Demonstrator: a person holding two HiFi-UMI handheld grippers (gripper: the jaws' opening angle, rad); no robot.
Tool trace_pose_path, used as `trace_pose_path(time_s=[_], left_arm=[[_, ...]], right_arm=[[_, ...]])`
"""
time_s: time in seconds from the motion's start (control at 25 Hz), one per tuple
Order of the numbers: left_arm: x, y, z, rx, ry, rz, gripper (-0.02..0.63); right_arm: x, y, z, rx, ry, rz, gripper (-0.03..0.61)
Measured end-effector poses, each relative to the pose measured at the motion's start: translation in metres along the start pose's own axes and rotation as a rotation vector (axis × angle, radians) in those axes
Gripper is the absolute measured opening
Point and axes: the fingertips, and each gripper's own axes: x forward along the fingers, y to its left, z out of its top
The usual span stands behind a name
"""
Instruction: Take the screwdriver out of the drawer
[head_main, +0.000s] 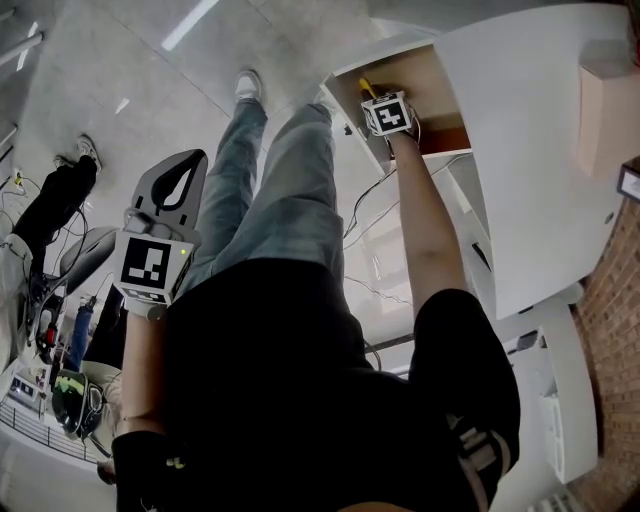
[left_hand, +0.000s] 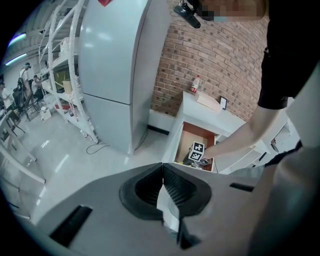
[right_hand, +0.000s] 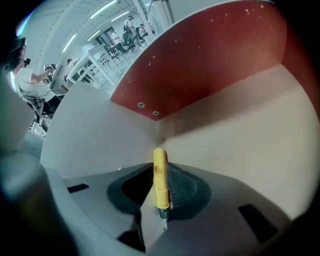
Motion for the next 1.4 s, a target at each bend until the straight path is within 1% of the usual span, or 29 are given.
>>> trace_pose_path(time_s=[0.12, 0.16, 0.24, 0.32, 0.4, 0.48, 0.68, 0.8, 0.96, 1.12, 1.4], left_arm=[[0.001, 0.003, -0.001, -0.008, 0.002, 0.001, 0.005], [0.002, 0.004, -0.002, -0.010, 0.002, 0.002, 0.005], [0.004, 0.004, -0.003, -0.013, 0.002, 0.002, 0.005], [0.004, 0.003, -0.004, -0.018, -0.001, 0.000, 0.005], [0.004, 0.002, -0.005, -0.022, -0.002, -0.003, 0.005], [0.004, 0.000, -0.007, -0.026, 0.002, -0.007, 0.005], [0.001, 0.003, -0.008, -0.015, 0.001, 0.002, 0.005], [0.000, 0.004, -0.006, -0.018, -0.006, 0.001, 0.005], [0.001, 0.003, -0.008, -0.015, -0.004, 0.004, 0.005], [0.000, 0.003, -0.008, -0.013, 0.000, -0.006, 0.005], [-0.002, 0.003, -0.008, -0.014, -0.011, -0.007, 0.005]], right_arm=[[0.004, -0.003, -0.002, 0.015, 0.011, 0.028, 0.081], [0.005, -0.002, -0.003, 0.025, 0.015, 0.049, 0.081], [0.006, 0.000, -0.004, 0.041, 0.023, 0.093, 0.060], [0.006, 0.001, -0.003, 0.027, 0.031, 0.104, 0.072], [0.004, 0.001, -0.002, -0.011, 0.036, 0.079, 0.069], [0.001, 0.001, 0.000, -0.031, 0.025, 0.035, 0.067], [-0.019, -0.019, 0.000, 0.034, -0.023, -0.157, 0.066], [-0.026, -0.025, -0.003, 0.033, -0.015, -0.229, 0.069], [-0.021, -0.028, -0.005, 0.042, 0.003, -0.276, 0.103], [-0.017, -0.030, -0.003, 0.093, 0.003, -0.292, 0.091], [-0.025, -0.027, -0.003, 0.119, -0.001, -0.291, 0.080]])
